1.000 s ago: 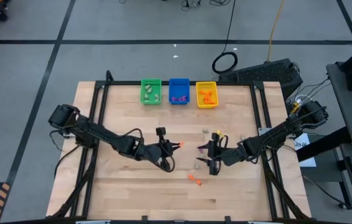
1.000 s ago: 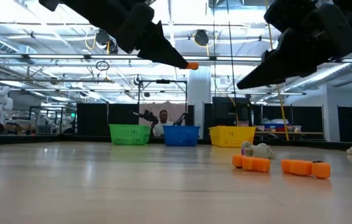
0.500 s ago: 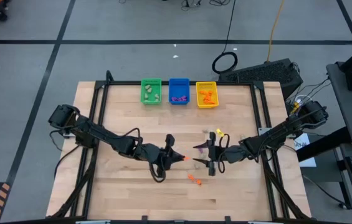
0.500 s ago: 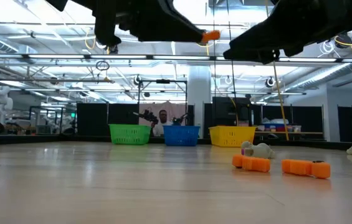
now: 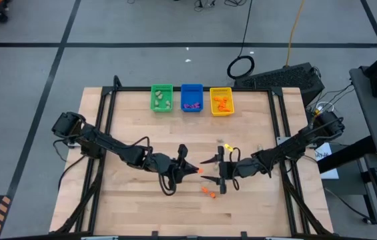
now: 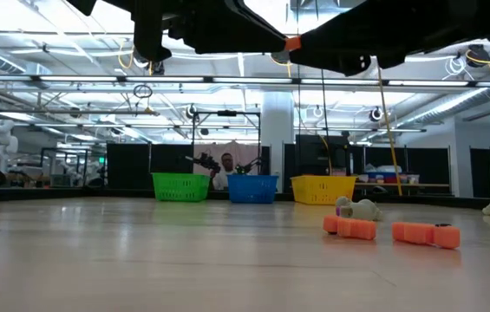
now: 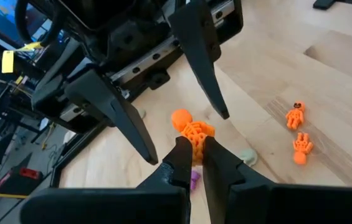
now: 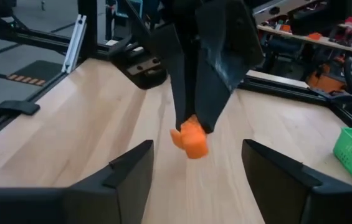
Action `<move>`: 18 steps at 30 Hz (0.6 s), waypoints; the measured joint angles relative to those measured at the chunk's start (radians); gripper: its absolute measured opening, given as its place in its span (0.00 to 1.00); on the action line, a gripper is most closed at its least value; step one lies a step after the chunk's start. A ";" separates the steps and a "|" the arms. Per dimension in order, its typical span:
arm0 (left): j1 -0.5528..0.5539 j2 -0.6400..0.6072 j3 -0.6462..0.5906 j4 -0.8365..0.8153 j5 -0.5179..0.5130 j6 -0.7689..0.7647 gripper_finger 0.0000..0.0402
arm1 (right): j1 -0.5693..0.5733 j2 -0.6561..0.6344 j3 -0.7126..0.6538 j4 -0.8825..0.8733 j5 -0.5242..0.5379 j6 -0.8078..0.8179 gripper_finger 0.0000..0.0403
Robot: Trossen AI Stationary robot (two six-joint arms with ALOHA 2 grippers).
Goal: Sort Halloween decoration
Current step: Put the orange skeleton toy into the yellow bin
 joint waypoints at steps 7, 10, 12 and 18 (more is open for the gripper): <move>0.000 0.000 0.000 -0.010 0.000 -0.027 0.04 | 0.001 0.000 0.004 -0.001 0.000 0.007 0.51; 0.000 0.000 0.000 -0.014 0.000 -0.027 0.04 | 0.001 0.000 0.004 0.000 0.000 0.011 0.48; 0.000 0.000 0.000 -0.014 0.000 -0.027 0.04 | 0.001 0.000 0.004 -0.001 -0.002 0.011 0.47; 0.000 0.000 0.000 -0.011 0.000 -0.028 0.04 | 0.001 0.000 0.004 0.000 -0.005 0.011 0.42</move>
